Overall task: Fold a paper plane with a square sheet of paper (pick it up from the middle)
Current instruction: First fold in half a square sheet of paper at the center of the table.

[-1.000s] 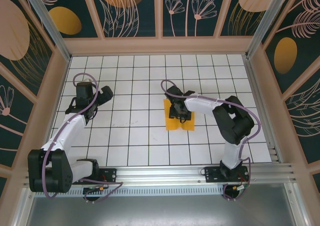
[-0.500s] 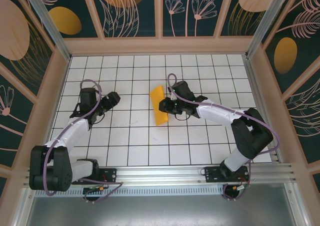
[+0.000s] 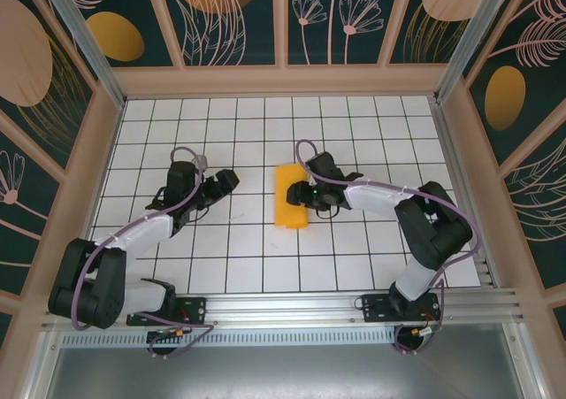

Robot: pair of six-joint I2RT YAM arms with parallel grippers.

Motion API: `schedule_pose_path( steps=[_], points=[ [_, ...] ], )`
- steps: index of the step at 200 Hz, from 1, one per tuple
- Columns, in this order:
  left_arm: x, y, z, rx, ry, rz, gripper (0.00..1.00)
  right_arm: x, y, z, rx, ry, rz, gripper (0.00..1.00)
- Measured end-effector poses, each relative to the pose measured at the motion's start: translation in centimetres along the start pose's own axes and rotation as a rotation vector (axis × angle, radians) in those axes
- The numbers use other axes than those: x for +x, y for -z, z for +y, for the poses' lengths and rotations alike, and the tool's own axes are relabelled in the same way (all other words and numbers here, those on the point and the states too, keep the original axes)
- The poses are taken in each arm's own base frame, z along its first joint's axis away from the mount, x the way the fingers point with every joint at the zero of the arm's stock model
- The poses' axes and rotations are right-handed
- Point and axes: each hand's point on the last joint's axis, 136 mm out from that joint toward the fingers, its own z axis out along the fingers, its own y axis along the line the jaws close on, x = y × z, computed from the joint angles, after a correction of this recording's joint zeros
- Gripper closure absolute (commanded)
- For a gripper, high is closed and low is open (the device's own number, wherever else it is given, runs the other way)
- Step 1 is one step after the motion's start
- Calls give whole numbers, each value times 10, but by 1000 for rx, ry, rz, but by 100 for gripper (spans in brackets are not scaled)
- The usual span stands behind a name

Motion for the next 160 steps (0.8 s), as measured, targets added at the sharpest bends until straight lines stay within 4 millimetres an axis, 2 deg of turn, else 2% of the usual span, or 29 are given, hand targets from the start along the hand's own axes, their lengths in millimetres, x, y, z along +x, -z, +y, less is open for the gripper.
schedule_pose_path(
  steps=[52,99,137,160],
  points=[
    [19,-15,-17,63,-2,57,28,-8,2,-18,61,-1,-25,32],
    [52,-40,-43,166,-6,170,40,-6,6,-29,45,-33,-14,33],
    [75,-64,-68,240,-25,258,47,-1,10,-27,3,-36,1,33],
    [85,-75,-76,271,-27,299,52,0,13,-23,-27,-33,3,34]
  ],
)
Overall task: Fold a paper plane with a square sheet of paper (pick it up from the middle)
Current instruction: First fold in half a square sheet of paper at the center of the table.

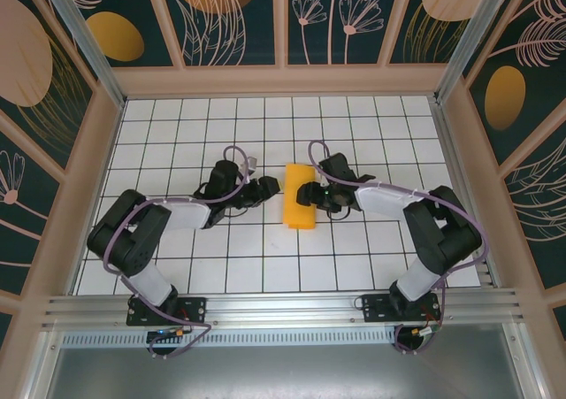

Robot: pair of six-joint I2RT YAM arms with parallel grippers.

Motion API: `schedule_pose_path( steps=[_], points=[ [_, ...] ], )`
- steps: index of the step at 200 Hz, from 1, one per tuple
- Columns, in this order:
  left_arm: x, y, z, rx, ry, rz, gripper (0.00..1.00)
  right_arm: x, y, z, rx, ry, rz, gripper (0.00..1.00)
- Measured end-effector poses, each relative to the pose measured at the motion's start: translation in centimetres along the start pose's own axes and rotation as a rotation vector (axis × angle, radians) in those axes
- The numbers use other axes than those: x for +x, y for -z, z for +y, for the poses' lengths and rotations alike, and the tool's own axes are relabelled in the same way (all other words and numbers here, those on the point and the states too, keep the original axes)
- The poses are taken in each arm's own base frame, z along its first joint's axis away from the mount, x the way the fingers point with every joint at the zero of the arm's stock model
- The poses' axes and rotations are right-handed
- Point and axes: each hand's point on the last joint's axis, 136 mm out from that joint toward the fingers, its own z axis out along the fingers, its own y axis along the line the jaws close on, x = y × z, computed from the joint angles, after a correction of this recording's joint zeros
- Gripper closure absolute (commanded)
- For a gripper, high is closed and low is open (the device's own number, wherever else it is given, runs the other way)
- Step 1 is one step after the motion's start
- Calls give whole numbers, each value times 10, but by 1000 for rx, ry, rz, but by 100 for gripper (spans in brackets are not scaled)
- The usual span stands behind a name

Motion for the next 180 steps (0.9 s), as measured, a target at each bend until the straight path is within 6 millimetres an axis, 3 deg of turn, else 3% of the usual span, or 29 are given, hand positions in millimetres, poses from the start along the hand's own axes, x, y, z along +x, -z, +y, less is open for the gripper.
schedule_pose_path(
  steps=[55,108,131,180],
  points=[
    [9,-22,9,10,6,50,63,-1,5,6,-43,-1,-1,35],
    [9,-28,5,65,20,58,97,2,7,9,-65,1,6,35],
    [6,-27,-3,98,10,51,100,-4,14,9,-79,-9,-11,35],
    [14,-33,-17,148,0,59,100,-28,50,5,-124,-39,-130,32]
  ],
)
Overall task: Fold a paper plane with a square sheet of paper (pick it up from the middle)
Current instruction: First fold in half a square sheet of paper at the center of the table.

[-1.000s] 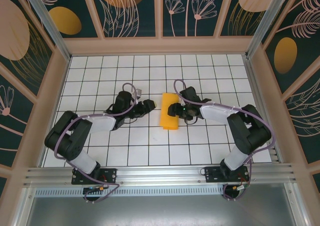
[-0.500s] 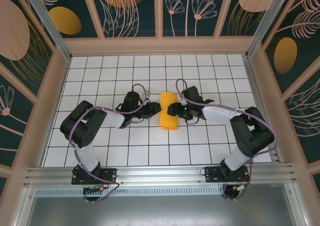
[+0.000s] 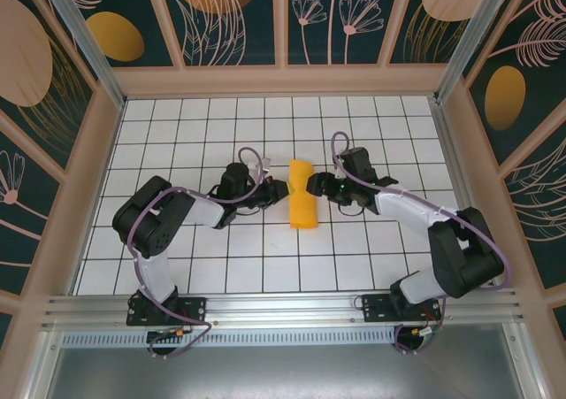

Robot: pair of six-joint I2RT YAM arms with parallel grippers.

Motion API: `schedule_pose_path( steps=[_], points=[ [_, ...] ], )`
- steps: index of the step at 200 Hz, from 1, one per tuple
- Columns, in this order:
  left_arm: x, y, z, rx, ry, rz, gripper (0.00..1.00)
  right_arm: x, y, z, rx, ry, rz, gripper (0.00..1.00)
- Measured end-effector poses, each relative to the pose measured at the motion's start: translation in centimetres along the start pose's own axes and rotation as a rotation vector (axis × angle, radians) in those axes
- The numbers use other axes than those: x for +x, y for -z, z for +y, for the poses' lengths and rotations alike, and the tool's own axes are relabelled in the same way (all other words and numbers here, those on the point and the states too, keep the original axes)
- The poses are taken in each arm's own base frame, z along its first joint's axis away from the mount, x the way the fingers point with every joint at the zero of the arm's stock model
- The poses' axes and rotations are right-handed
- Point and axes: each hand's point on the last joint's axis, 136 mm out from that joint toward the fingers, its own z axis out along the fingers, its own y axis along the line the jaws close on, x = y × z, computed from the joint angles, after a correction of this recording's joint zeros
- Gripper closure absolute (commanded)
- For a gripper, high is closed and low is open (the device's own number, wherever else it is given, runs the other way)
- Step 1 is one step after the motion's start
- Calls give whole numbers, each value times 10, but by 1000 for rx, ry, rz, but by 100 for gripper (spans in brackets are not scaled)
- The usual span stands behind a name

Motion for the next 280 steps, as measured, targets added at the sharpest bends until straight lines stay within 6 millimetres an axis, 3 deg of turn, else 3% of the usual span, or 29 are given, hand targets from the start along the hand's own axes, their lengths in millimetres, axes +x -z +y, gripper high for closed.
schedule_pose_path(
  steps=[45,104,149,201,233,265,280],
  points=[
    [7,-14,12,-25,27,25,100,2,-2,-14,24,-28,5,32],
    [1,-21,28,-107,63,12,100,25,-28,-40,87,-47,122,33],
    [4,-29,44,-151,76,37,100,27,-32,-39,77,-32,151,33],
    [3,-32,44,-161,71,51,98,22,-38,-38,84,-19,159,36],
    [2,-34,47,-173,70,58,89,24,-44,-45,126,-17,183,40],
    [2,-32,50,-206,66,61,64,25,-47,-50,185,-11,198,45],
    [-2,-27,46,-243,44,41,59,26,-48,-52,209,-4,204,46]
  ],
)
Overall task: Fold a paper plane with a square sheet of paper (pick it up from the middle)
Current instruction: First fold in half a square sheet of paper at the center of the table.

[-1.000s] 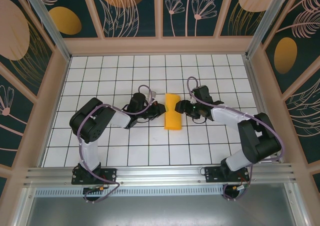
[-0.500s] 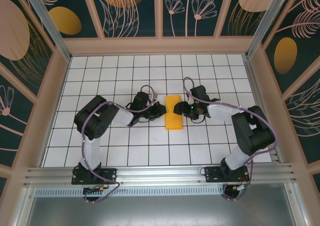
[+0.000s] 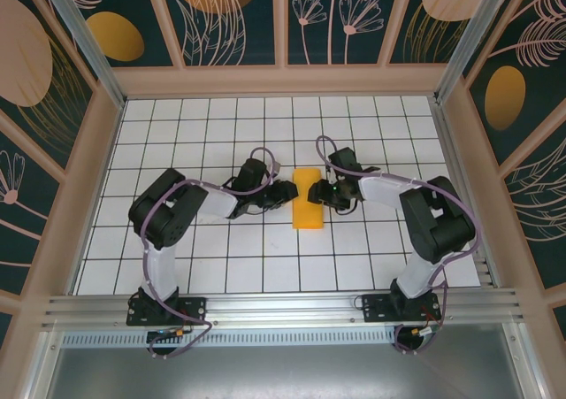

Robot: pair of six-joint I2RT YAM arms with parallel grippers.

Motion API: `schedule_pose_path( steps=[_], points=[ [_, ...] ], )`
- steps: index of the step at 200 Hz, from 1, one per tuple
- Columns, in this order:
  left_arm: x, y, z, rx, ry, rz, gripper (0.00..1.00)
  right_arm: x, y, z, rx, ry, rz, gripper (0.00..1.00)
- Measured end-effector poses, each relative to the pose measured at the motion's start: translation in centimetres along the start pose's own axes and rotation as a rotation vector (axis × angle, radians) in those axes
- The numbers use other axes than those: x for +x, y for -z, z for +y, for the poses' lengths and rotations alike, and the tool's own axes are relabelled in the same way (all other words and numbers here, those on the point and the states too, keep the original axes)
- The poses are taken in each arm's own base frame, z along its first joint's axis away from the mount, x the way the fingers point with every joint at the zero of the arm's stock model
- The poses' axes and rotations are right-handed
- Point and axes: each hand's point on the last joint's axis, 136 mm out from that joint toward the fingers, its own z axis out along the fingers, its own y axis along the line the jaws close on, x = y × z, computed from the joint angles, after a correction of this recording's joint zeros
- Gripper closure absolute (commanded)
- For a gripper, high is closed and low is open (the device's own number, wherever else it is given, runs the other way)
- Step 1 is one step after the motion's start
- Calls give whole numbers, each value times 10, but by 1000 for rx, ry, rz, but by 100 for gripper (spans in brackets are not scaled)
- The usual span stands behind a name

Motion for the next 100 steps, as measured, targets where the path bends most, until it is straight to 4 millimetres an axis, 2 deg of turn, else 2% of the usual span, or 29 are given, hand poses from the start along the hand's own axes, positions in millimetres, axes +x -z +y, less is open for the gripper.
schedule_pose_path(
  steps=[63,100],
  points=[
    [-34,49,-10,-173,-71,-218,60,2,-5,-3,72,29,21,46],
    [-29,56,12,-237,-67,-245,63,3,-9,-5,117,32,47,45]
  ],
)
